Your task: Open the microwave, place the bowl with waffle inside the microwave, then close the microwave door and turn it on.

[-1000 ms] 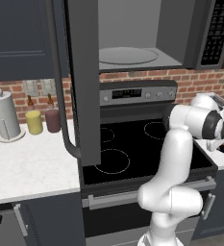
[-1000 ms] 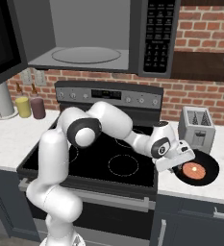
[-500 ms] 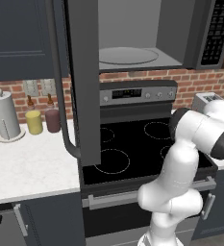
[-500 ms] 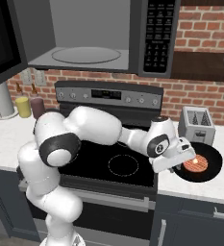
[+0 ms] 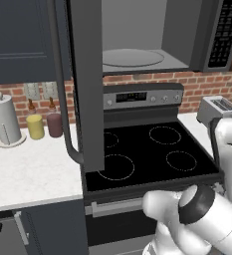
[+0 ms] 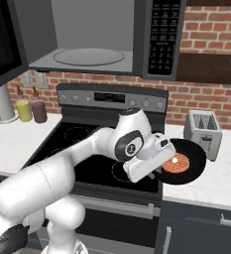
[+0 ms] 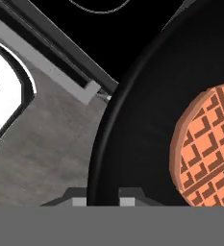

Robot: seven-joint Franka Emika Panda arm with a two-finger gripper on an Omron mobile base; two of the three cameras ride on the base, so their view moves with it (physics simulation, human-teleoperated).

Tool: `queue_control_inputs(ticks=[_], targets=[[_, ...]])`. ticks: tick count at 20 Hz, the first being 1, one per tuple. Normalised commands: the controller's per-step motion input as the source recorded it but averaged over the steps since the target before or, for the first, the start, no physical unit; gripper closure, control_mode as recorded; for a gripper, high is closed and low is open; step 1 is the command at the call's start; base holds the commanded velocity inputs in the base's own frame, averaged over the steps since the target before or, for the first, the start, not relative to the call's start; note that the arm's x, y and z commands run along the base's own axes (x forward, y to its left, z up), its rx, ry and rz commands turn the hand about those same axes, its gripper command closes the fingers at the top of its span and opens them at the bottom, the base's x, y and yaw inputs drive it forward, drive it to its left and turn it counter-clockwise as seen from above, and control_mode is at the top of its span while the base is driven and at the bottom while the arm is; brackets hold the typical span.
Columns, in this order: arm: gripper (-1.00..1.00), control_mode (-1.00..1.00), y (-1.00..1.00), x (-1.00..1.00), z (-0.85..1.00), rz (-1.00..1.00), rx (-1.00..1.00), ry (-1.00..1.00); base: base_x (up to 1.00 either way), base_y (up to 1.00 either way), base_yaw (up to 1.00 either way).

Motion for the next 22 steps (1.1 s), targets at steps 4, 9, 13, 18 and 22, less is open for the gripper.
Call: queue_control_inputs(ticks=[4,9,13,18,22], targets=[[1.0,-1.0,1.0,-0.71,1.0,0.29,0.0,0.09,0.0,0.0,0.0],[1.0,-1.0,1.0,-0.62,1.0,0.3,0.0,0.07,0.0,0.0,0.0],[1.0,-1.0,1.0,-0.56,1.0,0.28,0.0,0.03,0.0,0.0,0.0],[1.0,-1.0,1.0,-0.26,1.0,0.26,0.0,0.01,0.0,0.0,0.0],[1.0,-1.0,0.78,0.03,1.0,0.24,0.08,0.01,0.0,0.0,0.0]])
